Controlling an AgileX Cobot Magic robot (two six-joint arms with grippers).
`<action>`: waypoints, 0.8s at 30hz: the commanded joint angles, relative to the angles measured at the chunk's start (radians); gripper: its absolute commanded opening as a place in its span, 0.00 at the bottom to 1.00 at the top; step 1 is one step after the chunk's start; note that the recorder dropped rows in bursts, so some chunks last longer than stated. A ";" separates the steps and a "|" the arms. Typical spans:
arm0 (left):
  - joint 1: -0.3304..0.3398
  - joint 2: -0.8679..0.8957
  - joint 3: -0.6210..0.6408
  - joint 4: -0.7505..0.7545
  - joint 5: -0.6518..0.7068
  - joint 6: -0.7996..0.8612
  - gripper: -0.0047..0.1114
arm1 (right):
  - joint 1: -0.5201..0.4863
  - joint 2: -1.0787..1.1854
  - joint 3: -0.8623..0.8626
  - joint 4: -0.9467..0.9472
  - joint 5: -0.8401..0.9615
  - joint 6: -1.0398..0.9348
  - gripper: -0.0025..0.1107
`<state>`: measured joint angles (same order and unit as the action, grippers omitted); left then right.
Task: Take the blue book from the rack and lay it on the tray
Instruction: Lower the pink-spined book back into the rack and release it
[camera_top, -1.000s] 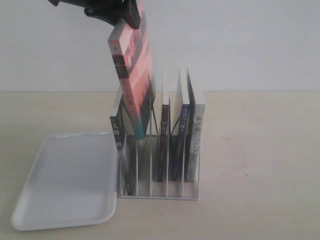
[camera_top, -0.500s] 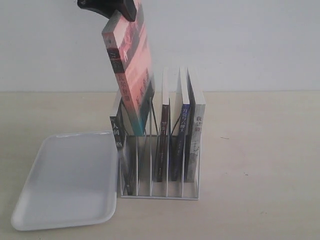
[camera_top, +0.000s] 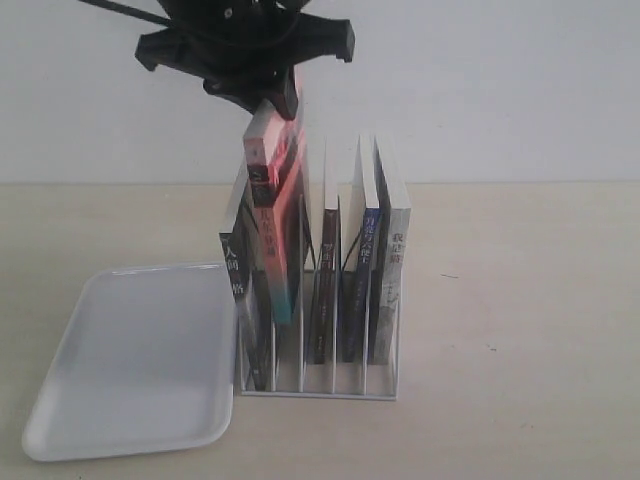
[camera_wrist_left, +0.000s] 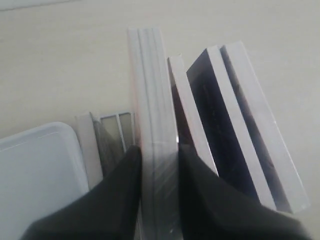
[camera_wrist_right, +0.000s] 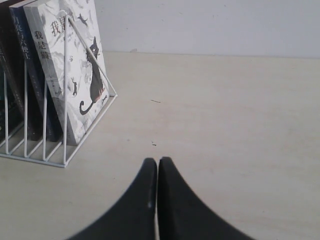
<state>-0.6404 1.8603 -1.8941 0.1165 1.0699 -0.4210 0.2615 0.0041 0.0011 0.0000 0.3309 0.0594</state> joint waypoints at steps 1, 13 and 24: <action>-0.008 0.051 -0.015 -0.008 -0.029 0.004 0.08 | -0.003 -0.004 -0.001 0.000 -0.007 -0.005 0.02; -0.010 0.132 -0.015 0.001 -0.031 0.004 0.08 | -0.003 -0.004 -0.001 0.000 -0.007 -0.005 0.02; -0.010 0.128 -0.015 0.001 -0.019 0.023 0.41 | -0.003 -0.004 -0.001 0.000 -0.007 -0.005 0.02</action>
<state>-0.6404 1.9998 -1.9027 0.1163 1.0517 -0.4070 0.2615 0.0041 0.0011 0.0000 0.3309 0.0594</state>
